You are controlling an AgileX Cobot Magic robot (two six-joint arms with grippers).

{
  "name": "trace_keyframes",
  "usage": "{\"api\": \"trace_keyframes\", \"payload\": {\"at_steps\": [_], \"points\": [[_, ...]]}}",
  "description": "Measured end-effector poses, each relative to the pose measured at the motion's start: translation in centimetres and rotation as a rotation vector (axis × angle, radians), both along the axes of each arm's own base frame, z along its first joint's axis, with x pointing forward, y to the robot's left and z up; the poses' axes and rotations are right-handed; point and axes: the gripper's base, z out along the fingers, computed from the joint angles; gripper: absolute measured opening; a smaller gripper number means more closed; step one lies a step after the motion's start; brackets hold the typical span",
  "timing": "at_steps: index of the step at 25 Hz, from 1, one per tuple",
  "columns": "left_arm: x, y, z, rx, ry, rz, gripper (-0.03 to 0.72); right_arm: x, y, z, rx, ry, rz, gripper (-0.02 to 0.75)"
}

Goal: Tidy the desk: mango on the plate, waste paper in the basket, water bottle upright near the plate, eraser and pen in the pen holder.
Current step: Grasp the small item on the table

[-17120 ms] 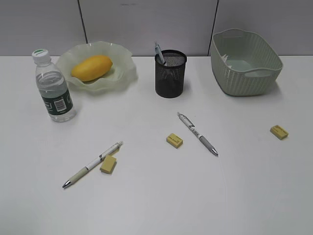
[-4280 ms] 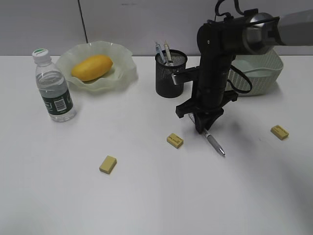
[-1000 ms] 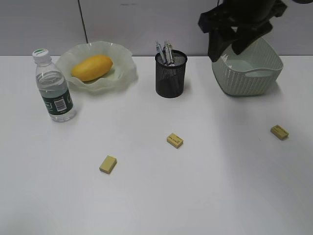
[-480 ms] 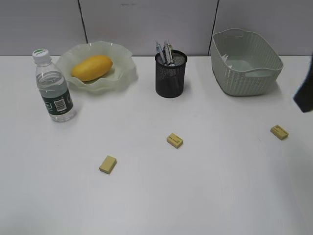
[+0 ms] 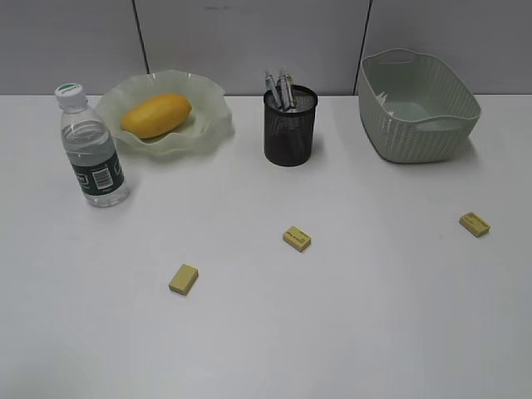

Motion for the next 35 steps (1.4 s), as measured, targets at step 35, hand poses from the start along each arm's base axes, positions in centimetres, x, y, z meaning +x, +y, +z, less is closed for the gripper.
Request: {"api": "trace_keyframes", "payload": {"at_steps": [35], "points": [[18.8, -14.4, -4.4, 0.209, 0.493, 0.107, 0.544, -5.1, -2.7, -7.1, 0.033, -0.142, 0.000, 0.459]]}}
